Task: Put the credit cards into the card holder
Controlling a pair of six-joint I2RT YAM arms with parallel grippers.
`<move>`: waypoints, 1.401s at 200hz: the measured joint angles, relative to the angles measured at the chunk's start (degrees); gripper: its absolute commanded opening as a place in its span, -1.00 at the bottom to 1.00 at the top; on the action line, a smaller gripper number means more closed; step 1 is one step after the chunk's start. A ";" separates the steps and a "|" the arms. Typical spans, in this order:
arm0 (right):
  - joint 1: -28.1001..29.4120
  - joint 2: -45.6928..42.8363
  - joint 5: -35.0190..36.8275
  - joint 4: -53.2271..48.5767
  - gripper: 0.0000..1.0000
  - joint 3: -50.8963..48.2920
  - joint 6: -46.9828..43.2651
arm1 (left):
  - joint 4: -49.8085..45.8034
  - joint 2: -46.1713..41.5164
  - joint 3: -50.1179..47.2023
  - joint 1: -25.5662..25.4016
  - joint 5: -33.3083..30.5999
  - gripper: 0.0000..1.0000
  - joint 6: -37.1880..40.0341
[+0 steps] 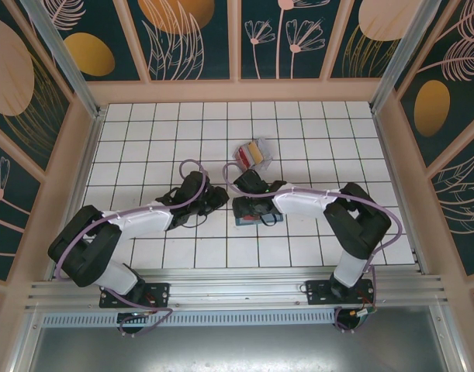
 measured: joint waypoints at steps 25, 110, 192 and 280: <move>0.00 0.02 1.36 -0.52 0.17 0.09 0.17 | 0.00 0.04 0.00 0.00 0.00 -0.39 0.22; -2.19 -3.08 -2.16 1.31 -0.38 -1.77 0.98 | -0.63 0.72 0.17 0.00 0.20 -0.39 0.87; -11.67 -10.14 -11.93 6.34 -0.11 -10.56 2.43 | -1.27 2.75 1.73 0.00 0.68 -0.39 1.46; -15.10 -12.50 -16.24 8.17 -0.11 -12.44 2.67 | -1.29 3.30 1.90 0.00 1.09 -0.39 1.51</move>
